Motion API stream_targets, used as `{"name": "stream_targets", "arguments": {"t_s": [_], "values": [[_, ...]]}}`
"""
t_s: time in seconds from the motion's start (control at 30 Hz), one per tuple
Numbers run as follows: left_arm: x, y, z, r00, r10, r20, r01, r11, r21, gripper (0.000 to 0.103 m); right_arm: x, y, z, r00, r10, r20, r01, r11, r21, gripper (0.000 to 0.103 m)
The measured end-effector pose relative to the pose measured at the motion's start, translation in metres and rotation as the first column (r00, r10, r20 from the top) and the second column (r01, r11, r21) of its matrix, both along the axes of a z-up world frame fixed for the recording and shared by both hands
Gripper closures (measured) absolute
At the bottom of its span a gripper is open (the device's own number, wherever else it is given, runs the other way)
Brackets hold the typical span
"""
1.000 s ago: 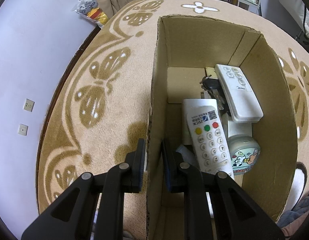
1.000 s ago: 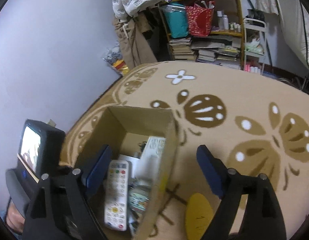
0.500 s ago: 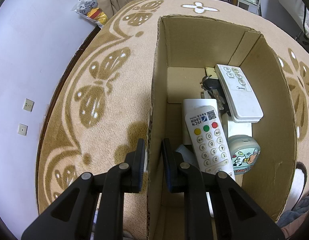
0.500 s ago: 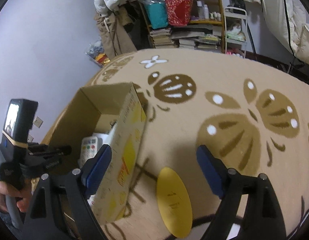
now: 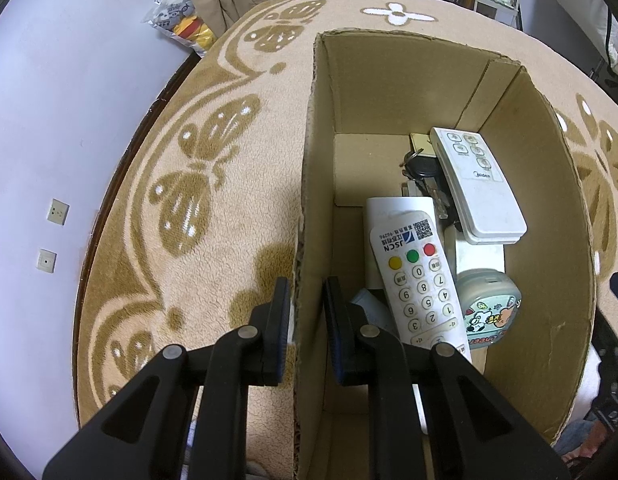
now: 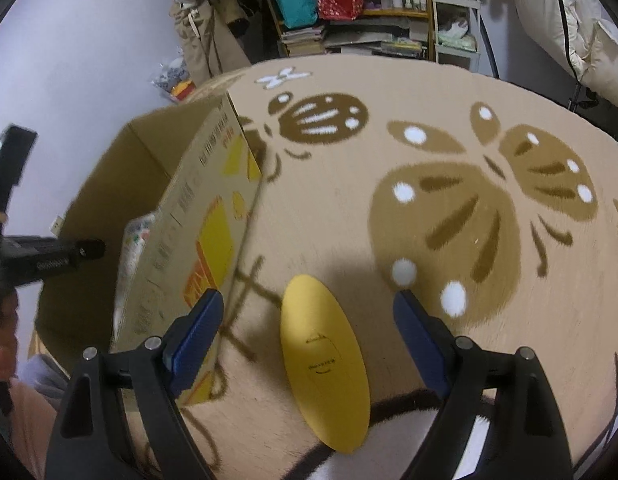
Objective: Organize rigid objects
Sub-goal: 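Move the right tool back to the rug and grasp the yellow oval remote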
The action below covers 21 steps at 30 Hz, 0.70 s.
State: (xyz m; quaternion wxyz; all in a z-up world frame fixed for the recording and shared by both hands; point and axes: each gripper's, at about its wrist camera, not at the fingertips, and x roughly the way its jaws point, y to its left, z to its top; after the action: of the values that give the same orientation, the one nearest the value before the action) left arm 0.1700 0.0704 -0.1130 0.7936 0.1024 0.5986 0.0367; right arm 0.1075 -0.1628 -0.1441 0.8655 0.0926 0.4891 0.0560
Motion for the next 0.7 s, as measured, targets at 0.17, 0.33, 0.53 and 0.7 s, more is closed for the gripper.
{"name": "stream_targets", "arguments": {"t_s": [0.17,0.33,0.53,0.7], "values": [[0.0,0.0,0.0,1.0,0.0,0.0,0.0,1.0,0.001,0.086,-0.002,0.0,-0.017,0.999,0.004,-0.036,-0.004,1.0,-0.006,0.012],[0.0,0.0,0.0,1.0,-0.003,0.0,0.003,1.0,0.005,0.086,-0.001,-0.003,-0.032,0.997,-0.007,-0.073,0.008,1.0,0.01,0.016],[-0.001,0.0,0.0,1.0,-0.004,0.0,0.004,1.0,0.005,0.086,-0.001,-0.004,-0.046,0.994,-0.011,-0.109,0.012,1.0,0.009,0.016],[-0.001,-0.001,0.0,1.0,-0.003,0.0,0.003,1.0,0.004,0.086,-0.002,0.005,-0.053,0.994,0.009,-0.105,-0.015,0.998,-0.054,0.015]]}}
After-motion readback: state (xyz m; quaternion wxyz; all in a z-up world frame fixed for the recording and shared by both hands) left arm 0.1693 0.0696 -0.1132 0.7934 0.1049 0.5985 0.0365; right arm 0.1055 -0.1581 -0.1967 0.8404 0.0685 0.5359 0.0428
